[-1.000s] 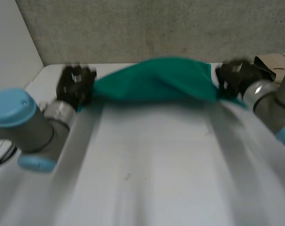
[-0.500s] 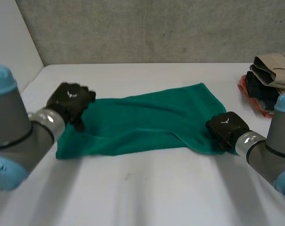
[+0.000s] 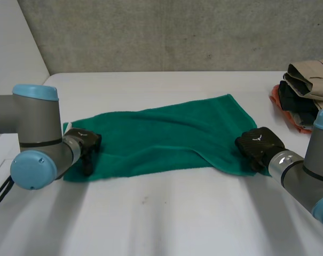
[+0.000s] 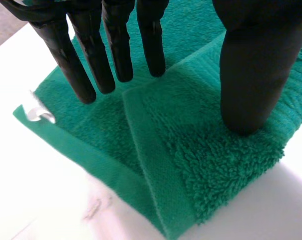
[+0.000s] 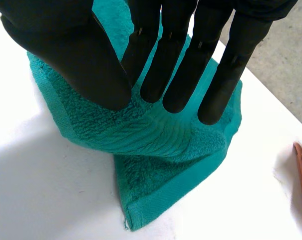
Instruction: Fold the laundry.
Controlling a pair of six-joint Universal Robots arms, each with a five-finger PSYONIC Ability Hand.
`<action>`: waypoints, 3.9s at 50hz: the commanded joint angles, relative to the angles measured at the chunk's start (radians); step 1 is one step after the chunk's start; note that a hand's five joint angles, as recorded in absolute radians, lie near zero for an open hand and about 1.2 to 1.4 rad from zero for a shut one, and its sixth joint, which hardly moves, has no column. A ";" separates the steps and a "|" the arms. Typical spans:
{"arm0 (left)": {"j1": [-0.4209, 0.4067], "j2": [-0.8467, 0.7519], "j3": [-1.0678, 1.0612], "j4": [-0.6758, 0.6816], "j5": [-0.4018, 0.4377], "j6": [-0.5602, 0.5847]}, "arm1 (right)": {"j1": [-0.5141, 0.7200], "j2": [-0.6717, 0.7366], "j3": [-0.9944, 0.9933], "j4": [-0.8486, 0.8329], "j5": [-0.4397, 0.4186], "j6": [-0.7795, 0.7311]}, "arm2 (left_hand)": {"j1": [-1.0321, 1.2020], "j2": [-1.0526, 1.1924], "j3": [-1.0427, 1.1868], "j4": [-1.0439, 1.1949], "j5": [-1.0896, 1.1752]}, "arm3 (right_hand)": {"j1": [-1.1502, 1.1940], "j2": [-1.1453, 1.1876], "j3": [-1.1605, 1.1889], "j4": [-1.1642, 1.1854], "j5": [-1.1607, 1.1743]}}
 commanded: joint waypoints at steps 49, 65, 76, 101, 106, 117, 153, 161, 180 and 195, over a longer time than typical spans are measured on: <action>-0.065 0.409 -0.138 0.161 0.067 -0.016 | -0.162 -0.235 0.273 -0.067 0.000 0.471 | 0.875 0.875 0.877 0.875 0.874 | -0.825 -0.887 -0.900 -0.909 -0.877; -0.067 0.448 -0.123 0.177 0.067 -0.028 | 0.057 0.083 0.043 -0.249 0.046 0.483 | 0.875 0.875 0.877 0.875 0.874 | 0.279 0.217 0.204 0.195 0.227; -0.064 0.556 -0.155 0.203 0.071 -0.087 | 0.053 -0.069 0.007 -0.317 0.181 0.459 | 0.875 0.875 0.877 0.875 0.874 | -0.850 -0.911 -0.925 -0.934 -0.901; -0.107 0.736 -0.195 0.253 0.119 -0.087 | 0.160 0.180 -0.314 0.041 0.017 0.452 | 0.875 0.875 0.877 0.875 0.874 | -0.907 -0.969 -0.982 -0.991 -0.959; -0.113 0.734 -0.164 0.273 0.116 -0.088 | 0.208 0.288 -0.382 -0.016 0.064 0.511 | 0.875 0.875 0.877 0.875 0.874 | -0.907 -0.969 -0.982 -0.991 -0.959; -0.157 0.734 -0.098 0.278 0.107 -0.090 | 0.255 0.477 -0.588 -0.096 0.173 0.517 | 0.875 0.875 0.877 0.875 0.874 | 0.252 0.190 0.177 0.168 0.200; 0.041 0.356 -0.160 0.415 0.157 0.062 | -0.010 -0.033 -0.604 0.576 0.052 -0.144 | 0.875 0.875 0.877 0.875 0.874 | 0.280 0.219 0.206 0.197 0.229; 0.033 0.236 0.237 0.713 0.148 0.078 | 0.010 0.074 -0.891 0.225 0.213 0.003 | 0.875 0.875 0.877 0.875 0.874 | 0.280 0.219 0.206 0.197 0.229; 0.025 0.306 0.000 0.927 0.099 0.013 | 0.013 0.006 -0.677 0.042 0.163 0.144 | 0.875 0.875 0.877 0.875 0.874 | -0.626 -0.688 -0.701 -0.710 -0.678; 0.021 0.559 -0.146 0.875 0.147 0.015 | 0.203 0.113 -0.471 0.191 0.157 0.475 | 0.875 0.875 0.877 0.875 0.874 | -0.941 -1.003 -1.016 -1.025 -0.993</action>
